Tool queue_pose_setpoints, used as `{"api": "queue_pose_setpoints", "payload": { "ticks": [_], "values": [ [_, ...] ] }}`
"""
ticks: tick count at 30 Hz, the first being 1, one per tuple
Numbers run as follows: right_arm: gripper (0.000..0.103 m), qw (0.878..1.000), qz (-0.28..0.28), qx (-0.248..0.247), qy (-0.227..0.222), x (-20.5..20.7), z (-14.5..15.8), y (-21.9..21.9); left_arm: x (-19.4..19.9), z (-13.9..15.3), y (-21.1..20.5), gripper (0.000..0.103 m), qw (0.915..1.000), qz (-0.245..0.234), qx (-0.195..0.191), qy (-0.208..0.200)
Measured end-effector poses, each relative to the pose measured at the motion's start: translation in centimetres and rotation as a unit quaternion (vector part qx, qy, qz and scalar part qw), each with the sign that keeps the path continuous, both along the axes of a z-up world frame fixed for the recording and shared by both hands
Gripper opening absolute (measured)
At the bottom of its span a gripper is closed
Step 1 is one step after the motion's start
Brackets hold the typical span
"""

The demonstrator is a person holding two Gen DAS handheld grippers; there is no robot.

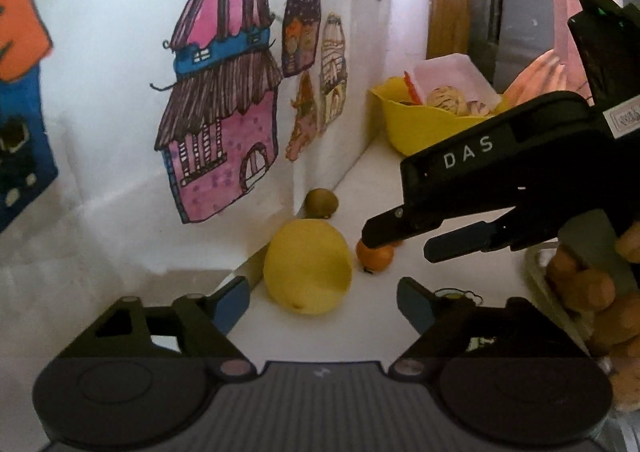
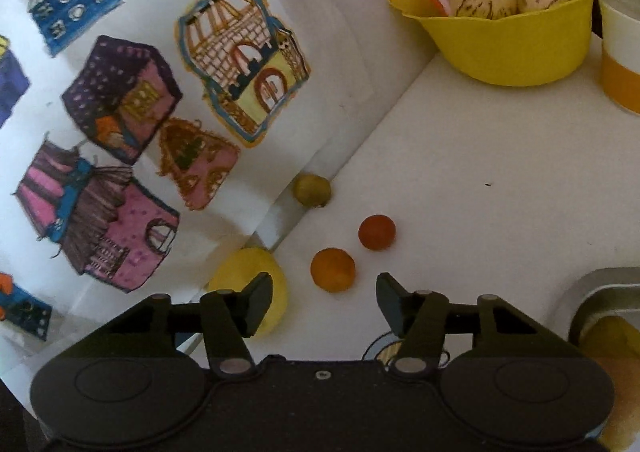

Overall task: Organize fruits
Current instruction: 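Grasp the yellow lemon with the left tool while the right tool grasps a small orange, then carry the lemon with the left tool while the right tool carries the small orange to the tray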

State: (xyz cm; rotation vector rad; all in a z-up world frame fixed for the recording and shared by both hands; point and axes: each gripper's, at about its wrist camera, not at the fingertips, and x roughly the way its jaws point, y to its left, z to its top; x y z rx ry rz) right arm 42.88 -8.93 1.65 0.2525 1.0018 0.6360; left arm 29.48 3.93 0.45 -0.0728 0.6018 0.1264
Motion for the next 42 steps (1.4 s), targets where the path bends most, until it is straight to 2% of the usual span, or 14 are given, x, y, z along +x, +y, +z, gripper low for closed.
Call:
{"api": "queue_pose_setpoints", "payload": {
  "ticks": [3,15,18,21,23,26,35,42],
  "values": [
    [0.055,1.000,-0.005,-0.002,0.002,0.5,-0.3,0.1,0.4,-0.3,0.1,0.077,1.0000,0.006,0.002,0.002],
    [0.042,1.000,-0.004,0.007,0.013,2.0,-1.7,0.4,1.8,-0.5,-0.3,0.067,0.9997,0.015,0.016,-0.006],
    [0.036,1.000,-0.004,0.005,0.013,2.5,-2.0,1.2,2.1,-0.6,-0.4,0.061,0.9996,0.019,0.021,-0.004],
    [0.031,1.000,-0.003,0.000,0.010,2.7,-2.2,1.8,2.1,-0.5,-0.2,0.060,0.9996,0.019,0.020,-0.002],
    [0.031,1.000,-0.001,0.002,0.010,2.3,-2.1,1.7,2.2,-0.5,-0.3,0.060,0.9996,0.015,0.023,0.002],
    [0.030,1.000,0.000,0.004,0.009,1.7,-2.0,1.2,1.6,-0.3,-0.1,0.059,1.0000,0.007,0.006,0.003],
    [0.030,1.000,0.002,0.009,-0.006,-1.4,-0.6,-0.5,-1.8,0.1,-0.6,0.059,0.9997,-0.017,-0.019,0.000],
    [0.030,0.999,-0.001,0.027,-0.017,-4.8,1.4,-4.0,-4.6,1.2,-2.3,0.059,0.9982,-0.046,-0.034,-0.015]
  ]
}}
